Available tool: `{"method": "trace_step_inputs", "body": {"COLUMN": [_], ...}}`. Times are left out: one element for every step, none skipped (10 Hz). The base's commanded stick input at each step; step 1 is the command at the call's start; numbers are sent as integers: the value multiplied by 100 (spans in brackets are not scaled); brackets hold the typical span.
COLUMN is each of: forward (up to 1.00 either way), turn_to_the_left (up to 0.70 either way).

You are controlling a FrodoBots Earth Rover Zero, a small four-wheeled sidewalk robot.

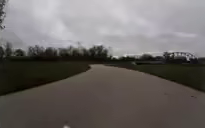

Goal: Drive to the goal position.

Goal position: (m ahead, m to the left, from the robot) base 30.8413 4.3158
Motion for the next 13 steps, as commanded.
{"method": "trace_step_inputs", "body": {"forward": [100,100,100,100,100,100,100,100,100,100,100,100,100], "turn_to_the_left": [0,0,0,0,1,2,0,0,0,0,0,0,0]}}
